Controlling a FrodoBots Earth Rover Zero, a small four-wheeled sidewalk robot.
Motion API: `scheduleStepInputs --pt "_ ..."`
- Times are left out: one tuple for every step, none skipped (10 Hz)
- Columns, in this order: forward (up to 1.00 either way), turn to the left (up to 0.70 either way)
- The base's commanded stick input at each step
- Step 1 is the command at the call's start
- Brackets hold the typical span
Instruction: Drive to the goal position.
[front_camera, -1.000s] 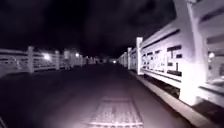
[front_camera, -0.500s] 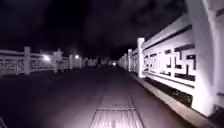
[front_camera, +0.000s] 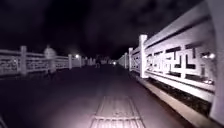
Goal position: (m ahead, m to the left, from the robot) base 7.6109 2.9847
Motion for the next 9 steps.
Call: scheduleStepInputs --pt "0.45 0.0" --pt "0.45 0.0" --pt "0.45 0.0" --pt "0.45 0.0" --pt "0.45 0.0" --pt "0.45 0.0" --pt "0.45 0.0" --pt "0.45 0.0" --pt "0.45 0.0"
